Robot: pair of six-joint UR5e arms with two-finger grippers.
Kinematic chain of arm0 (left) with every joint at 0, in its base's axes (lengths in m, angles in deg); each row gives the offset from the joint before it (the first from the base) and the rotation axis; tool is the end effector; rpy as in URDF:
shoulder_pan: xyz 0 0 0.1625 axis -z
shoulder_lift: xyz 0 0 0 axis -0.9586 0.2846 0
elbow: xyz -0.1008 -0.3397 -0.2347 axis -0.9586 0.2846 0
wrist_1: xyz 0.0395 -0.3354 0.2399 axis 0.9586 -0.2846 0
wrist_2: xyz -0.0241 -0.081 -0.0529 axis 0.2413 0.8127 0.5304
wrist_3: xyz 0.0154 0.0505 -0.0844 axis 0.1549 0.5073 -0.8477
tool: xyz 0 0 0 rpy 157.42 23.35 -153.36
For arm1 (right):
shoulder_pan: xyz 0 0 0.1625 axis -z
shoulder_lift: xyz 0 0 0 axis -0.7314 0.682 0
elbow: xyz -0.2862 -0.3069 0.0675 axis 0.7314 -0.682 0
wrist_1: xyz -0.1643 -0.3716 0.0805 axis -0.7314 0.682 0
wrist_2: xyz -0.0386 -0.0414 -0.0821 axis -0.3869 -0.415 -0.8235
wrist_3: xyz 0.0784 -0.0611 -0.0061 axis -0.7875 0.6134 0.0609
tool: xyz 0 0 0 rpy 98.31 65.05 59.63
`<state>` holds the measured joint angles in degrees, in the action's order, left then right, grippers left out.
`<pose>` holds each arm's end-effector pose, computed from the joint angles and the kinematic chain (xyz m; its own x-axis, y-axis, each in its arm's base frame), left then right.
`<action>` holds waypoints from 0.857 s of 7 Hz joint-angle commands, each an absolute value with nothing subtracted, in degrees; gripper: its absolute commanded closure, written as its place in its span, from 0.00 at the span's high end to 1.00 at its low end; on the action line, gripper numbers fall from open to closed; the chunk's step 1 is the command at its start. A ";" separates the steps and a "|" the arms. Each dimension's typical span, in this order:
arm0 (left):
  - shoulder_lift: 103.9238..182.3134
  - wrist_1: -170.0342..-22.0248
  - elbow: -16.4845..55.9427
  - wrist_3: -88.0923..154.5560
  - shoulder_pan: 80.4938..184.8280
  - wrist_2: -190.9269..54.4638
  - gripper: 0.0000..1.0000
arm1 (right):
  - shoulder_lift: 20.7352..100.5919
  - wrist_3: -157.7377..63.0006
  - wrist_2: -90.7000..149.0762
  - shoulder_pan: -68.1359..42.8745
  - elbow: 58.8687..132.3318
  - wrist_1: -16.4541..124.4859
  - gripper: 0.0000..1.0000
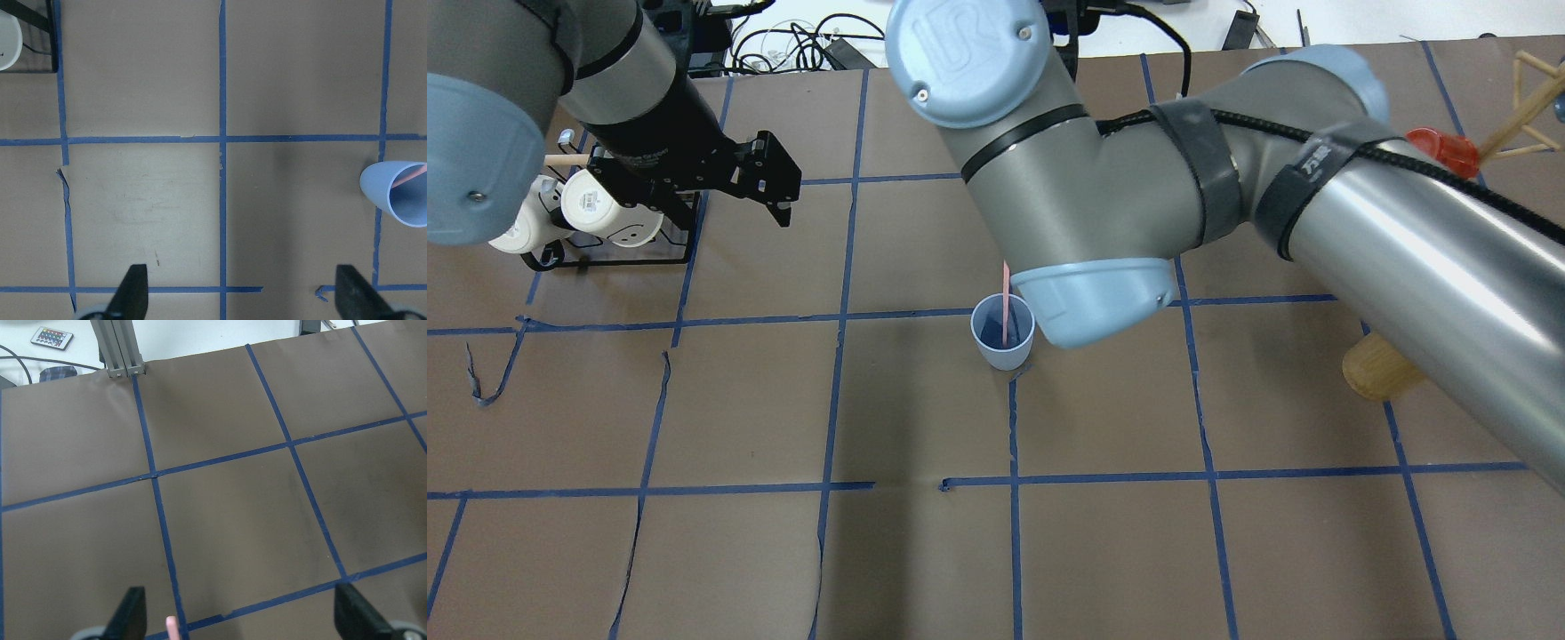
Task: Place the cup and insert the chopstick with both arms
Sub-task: 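Release the chopstick and raise the right gripper away from the cup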
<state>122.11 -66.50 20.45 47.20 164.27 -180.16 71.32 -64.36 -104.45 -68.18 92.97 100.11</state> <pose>-0.1395 -0.4846 0.4913 -1.0000 0.0003 -0.0062 0.0006 0.9987 -0.0519 0.3378 -0.4878 0.4681 -0.9713 0.2314 0.0544 0.1731 0.8456 -0.5050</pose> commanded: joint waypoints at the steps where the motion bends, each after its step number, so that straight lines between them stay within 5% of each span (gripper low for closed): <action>1: 122.03 -66.50 20.43 47.26 164.26 -180.12 1.00 | 72.94 -52.89 -98.10 -59.48 89.80 90.61 1.00; 6: 122.03 -66.50 20.52 47.26 164.26 -180.20 1.00 | 74.35 -33.37 -91.23 -43.19 84.70 67.39 1.00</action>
<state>122.03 -66.50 20.48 47.26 164.26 -180.19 73.81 -38.38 -93.82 -46.28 85.54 72.07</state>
